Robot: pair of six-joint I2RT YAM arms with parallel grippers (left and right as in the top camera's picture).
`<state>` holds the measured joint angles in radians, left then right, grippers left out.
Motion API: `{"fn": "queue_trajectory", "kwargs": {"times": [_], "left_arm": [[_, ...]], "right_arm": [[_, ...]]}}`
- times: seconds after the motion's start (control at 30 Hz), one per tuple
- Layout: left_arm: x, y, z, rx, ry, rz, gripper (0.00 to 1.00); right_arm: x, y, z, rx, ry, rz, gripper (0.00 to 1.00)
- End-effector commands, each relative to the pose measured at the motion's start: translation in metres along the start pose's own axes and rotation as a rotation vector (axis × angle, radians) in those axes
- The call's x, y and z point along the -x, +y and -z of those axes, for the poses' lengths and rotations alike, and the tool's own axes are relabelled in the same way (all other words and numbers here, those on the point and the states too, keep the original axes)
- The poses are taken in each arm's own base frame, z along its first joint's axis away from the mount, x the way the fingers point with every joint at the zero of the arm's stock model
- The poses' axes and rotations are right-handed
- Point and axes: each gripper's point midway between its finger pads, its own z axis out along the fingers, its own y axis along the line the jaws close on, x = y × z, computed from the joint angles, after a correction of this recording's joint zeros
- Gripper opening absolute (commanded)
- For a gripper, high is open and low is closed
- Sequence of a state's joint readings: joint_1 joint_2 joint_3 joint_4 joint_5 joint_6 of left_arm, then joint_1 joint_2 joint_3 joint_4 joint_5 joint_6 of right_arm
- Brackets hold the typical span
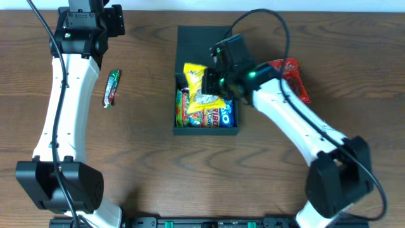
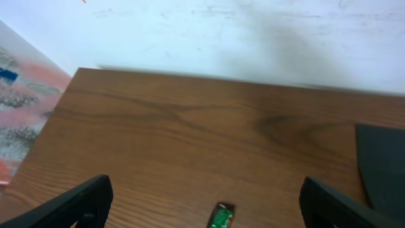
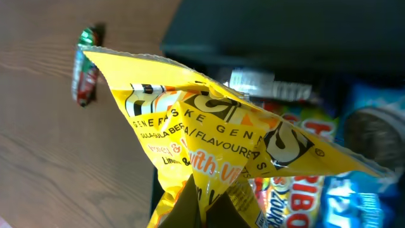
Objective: Pack container
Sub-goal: 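Carry the yellow Hacks bag into the box with right gripper, then push the yellow bag down into the box with right gripper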
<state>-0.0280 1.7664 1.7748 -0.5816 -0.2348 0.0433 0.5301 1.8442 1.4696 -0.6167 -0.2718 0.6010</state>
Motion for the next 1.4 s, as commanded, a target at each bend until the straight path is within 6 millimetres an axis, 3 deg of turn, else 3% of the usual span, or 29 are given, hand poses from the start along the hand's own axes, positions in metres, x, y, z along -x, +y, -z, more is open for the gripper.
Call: {"fn": "queue_trajectory", "kwargs": {"times": [0.0, 0.1, 0.3, 0.33, 0.4, 0.47, 0.5, 0.53, 0.77, 0.83, 0.9, 0.93, 0.97, 1.03, 1.17, 1.37], "left_arm": [[-0.003, -0.005, -0.002, -0.029, 0.013, 0.023, 0.95], [-0.006, -0.005, -0.002, -0.032, 0.028, 0.018, 0.95], [-0.013, -0.005, -0.001, -0.031, 0.053, 0.012, 0.95], [-0.013, -0.005, -0.001, -0.031, 0.054, 0.011, 0.95], [-0.013, -0.005, -0.001, -0.031, 0.055, 0.011, 0.95], [-0.013, -0.005, -0.001, -0.032, 0.056, 0.011, 0.95], [-0.013, -0.007, -0.001, -0.039, 0.056, 0.011, 0.95], [-0.014, -0.008, -0.001, -0.049, 0.057, 0.011, 0.95], [-0.014, -0.009, -0.001, -0.050, 0.057, 0.011, 0.95], [-0.014, -0.009, -0.001, -0.050, 0.057, 0.011, 0.95], [-0.014, -0.009, -0.001, -0.050, 0.057, 0.011, 0.95], [-0.014, -0.009, -0.001, -0.050, 0.057, 0.011, 0.95], [-0.014, -0.009, -0.001, -0.050, 0.057, 0.011, 0.95], [-0.014, -0.009, -0.001, -0.050, 0.057, 0.011, 0.95], [-0.014, -0.009, -0.001, -0.050, 0.057, 0.011, 0.95], [-0.015, -0.009, -0.001, -0.050, 0.063, 0.010, 0.95]], "right_arm": [[-0.013, -0.003, -0.022, -0.048, 0.025, -0.031, 0.02], [-0.023, -0.006, -0.039, -0.077, 0.048, -0.055, 0.02], [-0.034, -0.013, -0.052, -0.096, 0.090, -0.089, 0.04], [-0.036, -0.013, -0.055, -0.098, 0.099, -0.088, 0.20], [-0.041, -0.011, -0.058, -0.094, 0.113, -0.084, 0.61], [-0.040, -0.009, -0.057, -0.088, 0.110, -0.063, 0.89], [-0.038, -0.007, -0.056, -0.079, 0.109, -0.048, 0.98], [-0.034, -0.007, -0.054, -0.070, 0.102, -0.038, 0.99], [0.017, 0.001, 0.002, 0.040, -0.017, 0.005, 0.95], [0.030, 0.005, 0.025, 0.079, -0.060, 0.037, 0.86], [0.035, 0.009, 0.039, 0.111, -0.078, 0.070, 0.66], [0.034, 0.013, 0.044, 0.142, -0.073, 0.099, 0.24], [0.032, 0.018, 0.045, 0.179, -0.056, 0.132, 0.04], [0.021, 0.023, 0.042, 0.241, -0.007, 0.186, 0.01], [-0.003, 0.025, 0.015, 0.308, 0.098, 0.259, 0.01], [-0.022, 0.003, -0.031, 0.295, 0.206, 0.243, 0.01]]}}
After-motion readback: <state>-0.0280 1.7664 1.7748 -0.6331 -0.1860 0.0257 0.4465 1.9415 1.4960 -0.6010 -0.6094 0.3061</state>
